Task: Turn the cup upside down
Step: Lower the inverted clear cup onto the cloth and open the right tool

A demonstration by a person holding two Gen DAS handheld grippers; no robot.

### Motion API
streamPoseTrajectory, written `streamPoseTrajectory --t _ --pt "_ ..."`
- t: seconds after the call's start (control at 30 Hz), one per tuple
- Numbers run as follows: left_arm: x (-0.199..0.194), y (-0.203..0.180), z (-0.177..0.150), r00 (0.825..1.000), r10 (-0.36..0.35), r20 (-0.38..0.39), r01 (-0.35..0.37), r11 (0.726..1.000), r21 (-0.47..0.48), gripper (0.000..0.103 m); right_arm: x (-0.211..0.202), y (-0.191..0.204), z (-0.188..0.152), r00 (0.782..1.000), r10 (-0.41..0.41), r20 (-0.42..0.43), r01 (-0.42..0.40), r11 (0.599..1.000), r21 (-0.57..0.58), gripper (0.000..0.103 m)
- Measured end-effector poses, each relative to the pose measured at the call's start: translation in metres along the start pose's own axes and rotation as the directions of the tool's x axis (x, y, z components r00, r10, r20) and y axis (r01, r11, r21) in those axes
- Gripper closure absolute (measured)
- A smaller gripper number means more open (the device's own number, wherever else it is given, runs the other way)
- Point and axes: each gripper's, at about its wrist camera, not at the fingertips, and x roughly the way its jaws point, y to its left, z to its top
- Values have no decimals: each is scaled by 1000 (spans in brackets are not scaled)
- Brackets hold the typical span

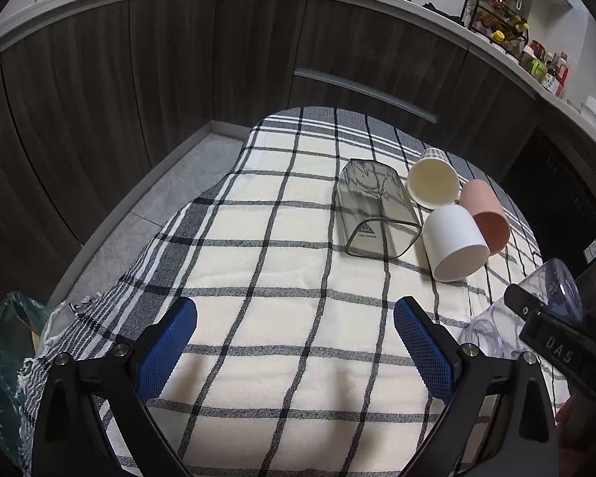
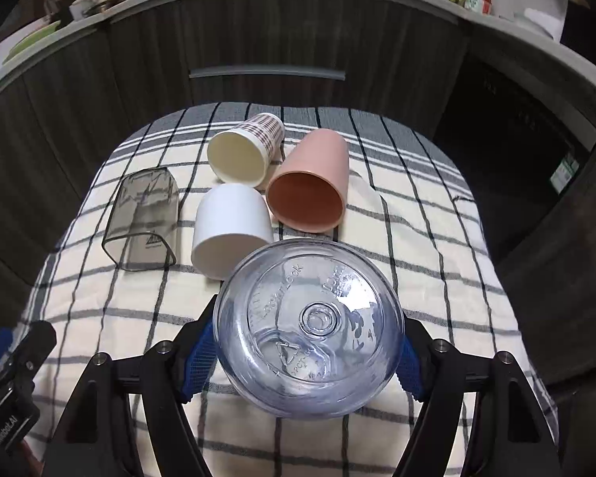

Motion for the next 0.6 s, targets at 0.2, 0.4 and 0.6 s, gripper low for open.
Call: streamPoseTrajectory --t 0.2,0.4,0.6 --pt "-1 0 1 1000 -2 4 2 1000 3 2 -3 7 -4 1000 -16 11 16 999 -33 27" --pt "-4 0 1 1000 -2 5 2 1000 5 2 -8 6 -3 1000 -9 19 10 1000 -28 20" --pt "-16 -3 2 1000 -4 27 4 1000 20 2 -18 3 -6 999 8 32 -8 1000 -9 19"
